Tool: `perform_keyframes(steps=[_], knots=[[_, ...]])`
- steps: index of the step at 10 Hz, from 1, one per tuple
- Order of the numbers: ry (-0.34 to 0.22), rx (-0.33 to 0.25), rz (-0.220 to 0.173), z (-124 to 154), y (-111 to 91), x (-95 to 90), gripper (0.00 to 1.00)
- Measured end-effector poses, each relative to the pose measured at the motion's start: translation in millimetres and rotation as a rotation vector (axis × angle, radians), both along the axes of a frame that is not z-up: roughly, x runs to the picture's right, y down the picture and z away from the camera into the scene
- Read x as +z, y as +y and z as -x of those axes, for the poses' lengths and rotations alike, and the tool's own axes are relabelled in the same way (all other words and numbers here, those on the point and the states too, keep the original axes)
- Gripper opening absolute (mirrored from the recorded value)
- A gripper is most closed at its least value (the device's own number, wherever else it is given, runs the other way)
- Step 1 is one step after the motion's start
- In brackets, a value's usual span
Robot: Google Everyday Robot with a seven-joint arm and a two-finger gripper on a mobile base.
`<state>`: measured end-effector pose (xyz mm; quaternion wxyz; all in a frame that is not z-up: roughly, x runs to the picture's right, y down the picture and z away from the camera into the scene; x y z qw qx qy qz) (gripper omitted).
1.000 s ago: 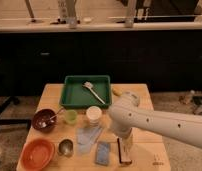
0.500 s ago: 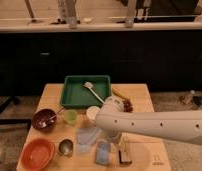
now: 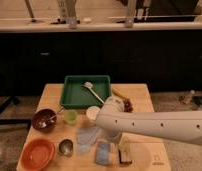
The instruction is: Place sponge in table surface
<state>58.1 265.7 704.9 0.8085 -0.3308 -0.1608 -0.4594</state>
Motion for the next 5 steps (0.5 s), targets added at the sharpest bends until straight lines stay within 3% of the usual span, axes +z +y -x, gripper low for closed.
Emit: perform_keyframes(steps=[5], knots=[[-0.059, 0.003, 0.045, 15.9, 4.8, 14.2, 0.80]])
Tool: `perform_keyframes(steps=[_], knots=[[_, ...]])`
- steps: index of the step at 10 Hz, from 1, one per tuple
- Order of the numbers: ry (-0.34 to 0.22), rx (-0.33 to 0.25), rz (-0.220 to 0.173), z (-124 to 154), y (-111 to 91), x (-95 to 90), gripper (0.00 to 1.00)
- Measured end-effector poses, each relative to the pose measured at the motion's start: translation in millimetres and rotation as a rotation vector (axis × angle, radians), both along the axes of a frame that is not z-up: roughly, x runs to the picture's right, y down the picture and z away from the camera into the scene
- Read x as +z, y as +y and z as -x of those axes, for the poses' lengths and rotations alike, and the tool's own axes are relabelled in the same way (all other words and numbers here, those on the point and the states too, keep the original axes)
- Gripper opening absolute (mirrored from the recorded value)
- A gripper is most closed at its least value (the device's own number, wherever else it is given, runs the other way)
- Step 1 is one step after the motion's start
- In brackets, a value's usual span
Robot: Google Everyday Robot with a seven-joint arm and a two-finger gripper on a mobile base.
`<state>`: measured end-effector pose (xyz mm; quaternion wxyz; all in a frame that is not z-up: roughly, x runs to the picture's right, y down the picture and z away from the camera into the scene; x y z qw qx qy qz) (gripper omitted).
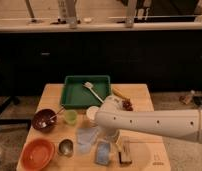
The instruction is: Place sponge in table surface
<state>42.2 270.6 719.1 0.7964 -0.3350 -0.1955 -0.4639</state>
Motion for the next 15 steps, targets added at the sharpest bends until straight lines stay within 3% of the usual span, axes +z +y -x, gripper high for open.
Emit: perform_keyframes(steps=[7, 11, 15], knots=[[-0.107, 0.042, 0.087, 19.8, 14.7, 22.1, 0.80], [-0.098, 0.024, 0.152, 26.8, 30.3, 41.8, 0.80], [-0.101, 0.026, 0.189, 27.3, 35.4, 52.4, 0.80]])
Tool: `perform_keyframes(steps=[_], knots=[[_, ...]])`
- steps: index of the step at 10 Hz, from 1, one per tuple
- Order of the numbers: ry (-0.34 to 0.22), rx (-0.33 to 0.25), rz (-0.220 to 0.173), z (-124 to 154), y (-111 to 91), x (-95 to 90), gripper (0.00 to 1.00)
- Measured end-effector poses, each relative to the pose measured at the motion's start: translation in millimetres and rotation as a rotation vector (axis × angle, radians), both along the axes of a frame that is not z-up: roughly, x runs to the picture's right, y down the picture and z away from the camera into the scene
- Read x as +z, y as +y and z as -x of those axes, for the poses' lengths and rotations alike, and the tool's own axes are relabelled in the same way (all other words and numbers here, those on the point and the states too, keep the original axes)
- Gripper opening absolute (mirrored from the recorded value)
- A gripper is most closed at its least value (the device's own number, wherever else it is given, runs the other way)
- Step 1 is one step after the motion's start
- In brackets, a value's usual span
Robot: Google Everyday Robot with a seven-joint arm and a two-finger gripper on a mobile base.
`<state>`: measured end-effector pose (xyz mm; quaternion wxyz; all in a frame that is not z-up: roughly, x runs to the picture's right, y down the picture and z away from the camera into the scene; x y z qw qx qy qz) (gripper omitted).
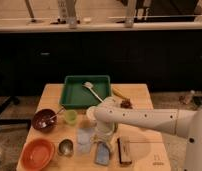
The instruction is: Place sponge in table surface
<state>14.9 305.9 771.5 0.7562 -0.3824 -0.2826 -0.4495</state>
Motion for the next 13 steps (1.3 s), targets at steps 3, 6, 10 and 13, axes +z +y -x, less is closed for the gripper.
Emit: perform_keyframes(steps=[3, 6, 10, 13], knots=[[-0.009, 0.003, 0.012, -4.7, -1.0, 6.0, 0.67], [-0.013, -0.007, 0.016, -6.8, -0.9, 8.2, 0.37], [-0.026, -0.029, 0.014, -4.3, -1.1, 7.8, 0.02], [-0.052, -0.023, -0.007, 1.9, -5.2, -0.7, 0.00]])
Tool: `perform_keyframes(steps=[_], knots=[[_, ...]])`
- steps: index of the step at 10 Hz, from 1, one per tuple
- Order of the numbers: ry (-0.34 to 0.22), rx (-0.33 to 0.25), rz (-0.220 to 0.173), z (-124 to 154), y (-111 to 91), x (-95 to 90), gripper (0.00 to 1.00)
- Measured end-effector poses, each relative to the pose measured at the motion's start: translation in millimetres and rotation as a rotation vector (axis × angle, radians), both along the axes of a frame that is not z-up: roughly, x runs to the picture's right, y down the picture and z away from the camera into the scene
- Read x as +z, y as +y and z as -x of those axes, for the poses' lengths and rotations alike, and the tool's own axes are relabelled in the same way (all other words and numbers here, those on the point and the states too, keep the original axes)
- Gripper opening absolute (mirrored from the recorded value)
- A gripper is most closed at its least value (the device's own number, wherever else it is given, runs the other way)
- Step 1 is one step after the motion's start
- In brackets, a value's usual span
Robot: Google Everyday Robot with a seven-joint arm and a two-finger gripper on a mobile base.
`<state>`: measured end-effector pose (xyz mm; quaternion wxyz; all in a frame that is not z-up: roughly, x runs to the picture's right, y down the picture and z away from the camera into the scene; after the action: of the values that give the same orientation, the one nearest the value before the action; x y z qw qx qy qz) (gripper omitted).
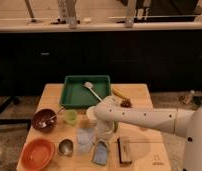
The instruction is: Place sponge in table surface
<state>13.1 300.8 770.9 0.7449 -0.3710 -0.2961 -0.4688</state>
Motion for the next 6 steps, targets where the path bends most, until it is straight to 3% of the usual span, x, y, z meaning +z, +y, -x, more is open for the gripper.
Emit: perform_keyframes(steps=[6], knots=[[-0.073, 0.011, -0.084, 13.9, -29.7, -39.0, 0.00]])
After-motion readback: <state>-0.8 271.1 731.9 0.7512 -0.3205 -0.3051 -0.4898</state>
